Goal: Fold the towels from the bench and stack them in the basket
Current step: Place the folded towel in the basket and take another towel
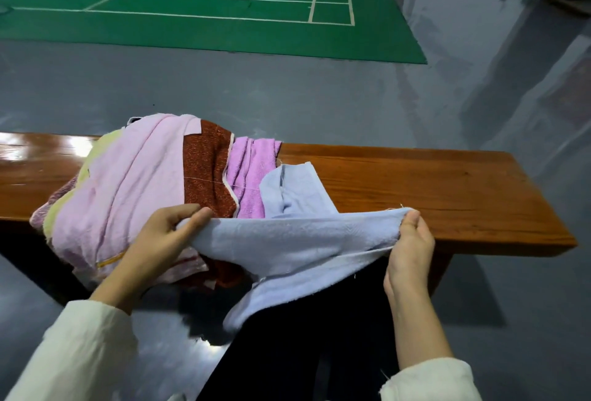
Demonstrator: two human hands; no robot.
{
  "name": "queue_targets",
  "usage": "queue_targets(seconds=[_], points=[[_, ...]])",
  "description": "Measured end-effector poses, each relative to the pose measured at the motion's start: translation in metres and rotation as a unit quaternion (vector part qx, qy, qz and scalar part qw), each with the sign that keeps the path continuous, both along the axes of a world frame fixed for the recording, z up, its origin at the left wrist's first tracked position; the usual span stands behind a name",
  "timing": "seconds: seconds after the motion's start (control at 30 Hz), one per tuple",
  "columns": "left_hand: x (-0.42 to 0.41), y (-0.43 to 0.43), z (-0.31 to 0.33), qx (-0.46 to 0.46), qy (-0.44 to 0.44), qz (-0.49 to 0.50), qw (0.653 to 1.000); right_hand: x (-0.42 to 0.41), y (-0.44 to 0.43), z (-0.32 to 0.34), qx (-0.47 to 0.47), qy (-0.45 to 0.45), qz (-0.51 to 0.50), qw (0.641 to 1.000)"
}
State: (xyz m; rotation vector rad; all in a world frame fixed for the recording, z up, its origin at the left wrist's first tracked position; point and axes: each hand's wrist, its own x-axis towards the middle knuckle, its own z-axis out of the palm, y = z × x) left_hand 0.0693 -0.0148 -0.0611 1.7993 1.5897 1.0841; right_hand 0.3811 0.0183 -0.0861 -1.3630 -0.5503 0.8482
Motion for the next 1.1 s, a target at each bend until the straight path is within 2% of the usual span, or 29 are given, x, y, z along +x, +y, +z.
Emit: queue_targets(seconds=[0.07, 0.1, 0.17, 0.23, 0.27, 0.43, 0.53, 0.67, 0.73, 0.87, 1.03, 1.1], points=[[0.0, 0.003, 0.002, -0.009, -0.039, -0.024, 0.999, 0.003, 0.0, 0.0, -0.003, -0.005, -0.009, 1.0], [-0.003, 0.005, 0.003, -0.01, -0.028, -0.042, 0.999, 0.005, 0.0, -0.001, -0.003, -0.006, -0.016, 1.0], [-0.014, 0.01, 0.008, 0.018, 0.079, -0.068, 0.994, 0.01, -0.001, -0.004, -0.001, -0.022, -0.025, 0.999], [-0.026, 0.015, 0.013, 0.075, 0.213, -0.087, 0.97, 0.013, -0.003, -0.008, 0.001, -0.06, -0.022, 0.998], [-0.031, 0.018, 0.017, 0.095, 0.254, -0.094, 0.958, 0.014, -0.004, -0.011, 0.006, -0.078, -0.022, 0.997], [-0.041, 0.023, 0.025, 0.171, 0.376, -0.043, 0.91, 0.014, -0.004, -0.012, 0.027, -0.129, -0.019, 0.991], [-0.035, 0.02, 0.029, 0.175, 0.398, 0.024, 0.9, 0.011, -0.001, -0.008, 0.036, -0.153, -0.007, 0.988], [-0.034, 0.019, 0.031, 0.196, 0.456, 0.021, 0.868, 0.009, 0.002, -0.001, 0.059, -0.181, 0.019, 0.982], [-0.036, 0.021, 0.034, 0.177, 0.441, 0.03, 0.879, 0.007, 0.008, 0.006, 0.067, -0.189, 0.031, 0.979], [-0.034, 0.032, 0.054, 0.124, 0.315, 0.106, 0.935, 0.004, 0.03, 0.036, 0.103, -0.195, 0.036, 0.975], [-0.037, 0.056, 0.094, 0.171, 0.255, 0.16, 0.938, 0.004, 0.058, 0.087, 0.149, -0.208, 0.053, 0.965], [-0.031, 0.065, 0.11, 0.157, 0.131, 0.183, 0.962, 0.007, 0.066, 0.105, 0.156, -0.213, 0.048, 0.963]])
